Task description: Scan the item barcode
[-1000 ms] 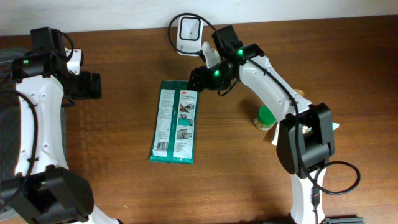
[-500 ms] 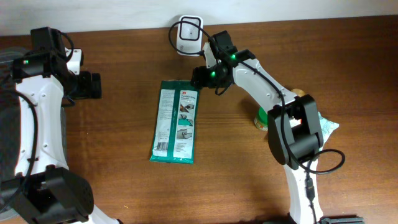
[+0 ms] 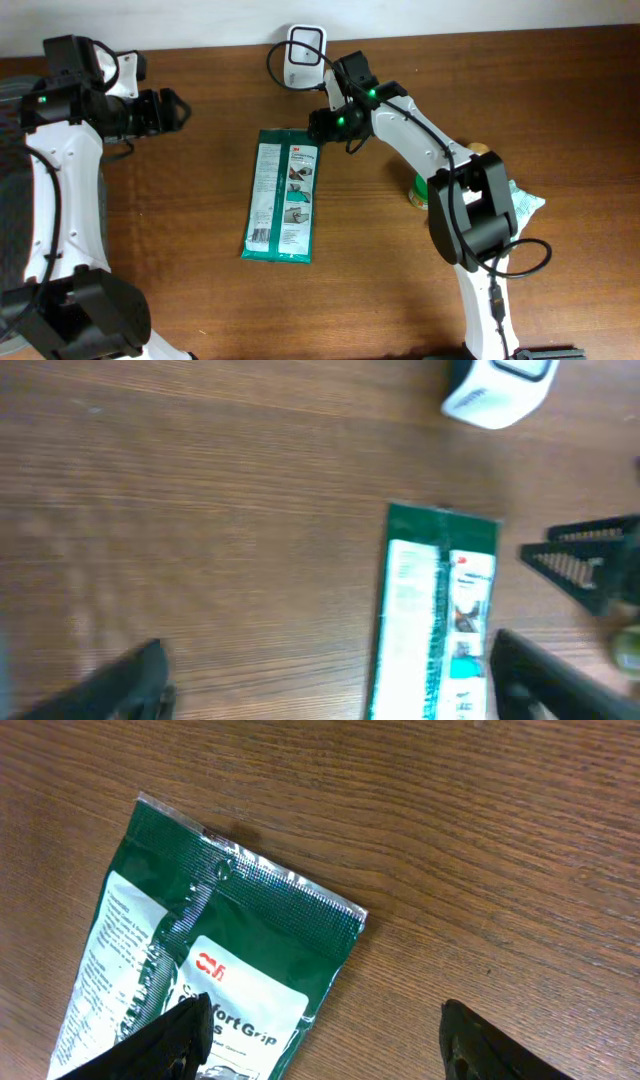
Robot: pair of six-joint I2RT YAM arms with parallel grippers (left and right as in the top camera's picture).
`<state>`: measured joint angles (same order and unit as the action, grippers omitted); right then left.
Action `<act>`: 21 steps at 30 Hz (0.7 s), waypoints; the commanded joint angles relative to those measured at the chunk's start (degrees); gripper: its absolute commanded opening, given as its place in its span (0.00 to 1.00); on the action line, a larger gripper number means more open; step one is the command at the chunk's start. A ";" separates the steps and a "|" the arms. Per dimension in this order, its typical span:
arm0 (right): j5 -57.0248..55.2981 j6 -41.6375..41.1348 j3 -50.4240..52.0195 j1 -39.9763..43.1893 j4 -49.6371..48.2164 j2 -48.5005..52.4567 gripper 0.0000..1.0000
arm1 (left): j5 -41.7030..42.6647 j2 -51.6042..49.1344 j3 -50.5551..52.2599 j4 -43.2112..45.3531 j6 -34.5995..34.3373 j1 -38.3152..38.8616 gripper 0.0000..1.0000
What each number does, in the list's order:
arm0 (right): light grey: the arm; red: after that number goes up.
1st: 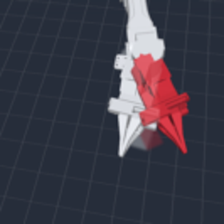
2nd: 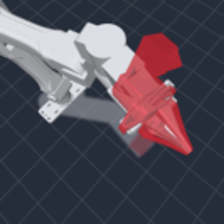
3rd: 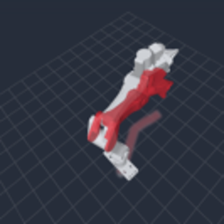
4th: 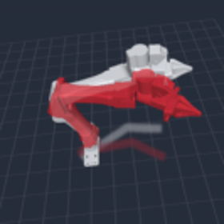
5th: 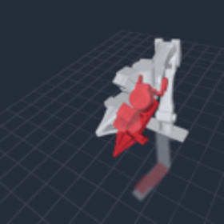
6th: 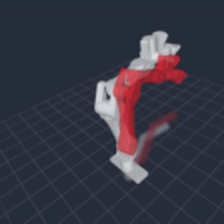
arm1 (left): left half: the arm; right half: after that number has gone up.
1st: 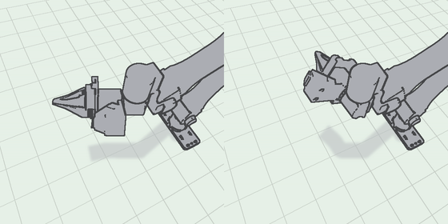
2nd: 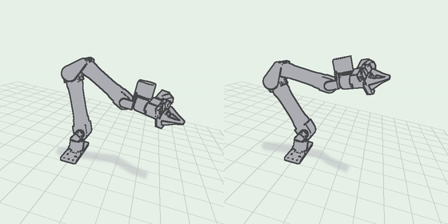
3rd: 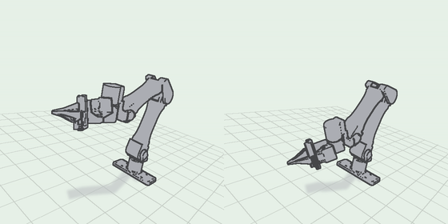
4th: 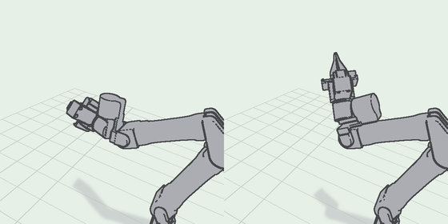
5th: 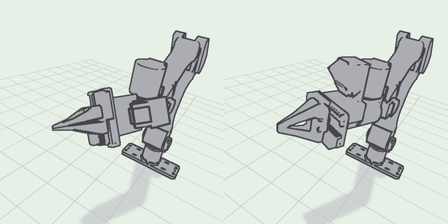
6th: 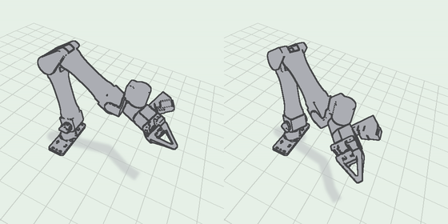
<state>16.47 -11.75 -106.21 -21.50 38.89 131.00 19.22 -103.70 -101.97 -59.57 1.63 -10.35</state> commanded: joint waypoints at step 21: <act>7.23 3.96 0.04 -2.91 -7.76 7.98 0.31 | -0.63 -14.38 5.64 5.53 2.75 8.00 0.00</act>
<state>23.07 -8.91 -106.21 -22.87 32.40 136.73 18.63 -118.21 -96.09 -54.37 3.44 -2.37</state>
